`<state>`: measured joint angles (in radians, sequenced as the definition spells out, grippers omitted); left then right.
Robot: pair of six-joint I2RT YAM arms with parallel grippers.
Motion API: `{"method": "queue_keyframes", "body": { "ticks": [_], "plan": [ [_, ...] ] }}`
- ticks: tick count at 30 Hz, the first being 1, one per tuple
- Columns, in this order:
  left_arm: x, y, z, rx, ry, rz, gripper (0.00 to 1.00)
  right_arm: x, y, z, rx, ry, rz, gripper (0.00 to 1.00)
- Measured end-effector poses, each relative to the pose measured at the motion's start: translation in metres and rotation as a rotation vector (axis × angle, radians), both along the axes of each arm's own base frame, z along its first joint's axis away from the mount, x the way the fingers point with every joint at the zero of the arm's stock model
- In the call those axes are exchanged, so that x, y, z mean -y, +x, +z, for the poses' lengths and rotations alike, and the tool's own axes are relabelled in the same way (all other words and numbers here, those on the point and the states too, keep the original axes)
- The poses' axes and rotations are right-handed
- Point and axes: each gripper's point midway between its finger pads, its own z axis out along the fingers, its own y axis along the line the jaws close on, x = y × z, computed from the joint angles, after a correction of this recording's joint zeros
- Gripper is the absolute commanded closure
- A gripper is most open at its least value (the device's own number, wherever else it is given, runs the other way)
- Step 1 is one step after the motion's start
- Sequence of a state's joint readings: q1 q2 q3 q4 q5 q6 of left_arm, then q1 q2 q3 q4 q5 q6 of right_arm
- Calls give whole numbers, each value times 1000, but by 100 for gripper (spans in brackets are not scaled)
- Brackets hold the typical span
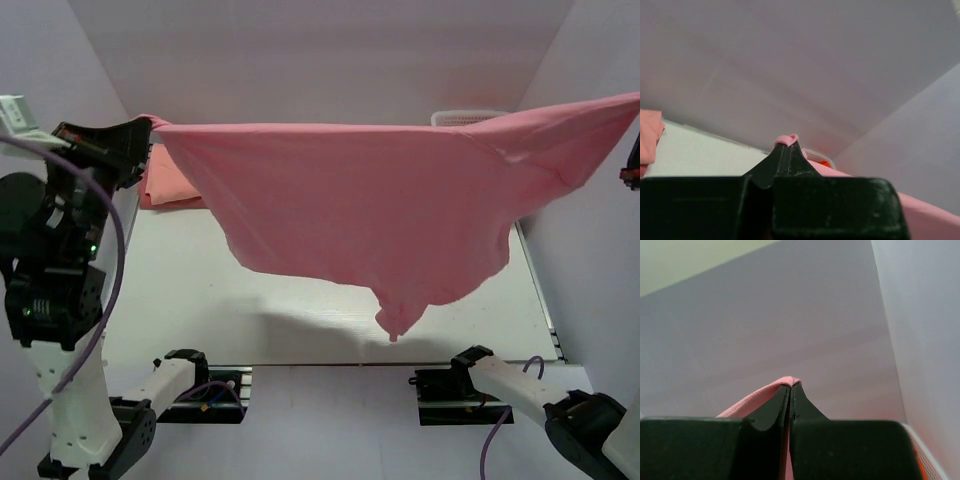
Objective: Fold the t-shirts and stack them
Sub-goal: Flatten out the tshirt
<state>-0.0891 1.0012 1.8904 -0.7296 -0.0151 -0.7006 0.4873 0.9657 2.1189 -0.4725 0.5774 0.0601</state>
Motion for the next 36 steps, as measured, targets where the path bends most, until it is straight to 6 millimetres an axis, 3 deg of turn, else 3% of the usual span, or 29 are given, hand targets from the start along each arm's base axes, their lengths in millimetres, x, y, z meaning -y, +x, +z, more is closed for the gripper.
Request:
{"method": "queue_keyframes", "body": {
  "ticks": [12,15,19,22,24,27,29,31,36],
  "plan": [
    [-13,-148,61,313,-53,-8,100,-3,-90,28,234,-64,211,100],
    [-14,-170,67,355,-60,-10,100,-1,-108,29,272,-64,245,100],
    [-14,-168,64,342,-61,-10,100,-4,-106,26,273,-65,256,100],
    [-12,-146,48,277,-56,-8,100,-10,-86,17,230,-65,241,100],
    [-10,-120,29,210,-51,-7,100,-18,-59,3,173,-70,217,100],
    [-6,-64,-11,72,-39,-3,100,-29,-6,-32,41,-88,147,100],
    [-2,-21,-46,-32,-31,0,100,-38,35,-62,-56,-102,87,100],
    [2,27,-95,-168,-20,4,100,-47,77,-98,-165,-127,26,100],
    [3,126,-224,-485,3,52,100,-77,189,-216,-463,-231,-118,100]
  ]
}}
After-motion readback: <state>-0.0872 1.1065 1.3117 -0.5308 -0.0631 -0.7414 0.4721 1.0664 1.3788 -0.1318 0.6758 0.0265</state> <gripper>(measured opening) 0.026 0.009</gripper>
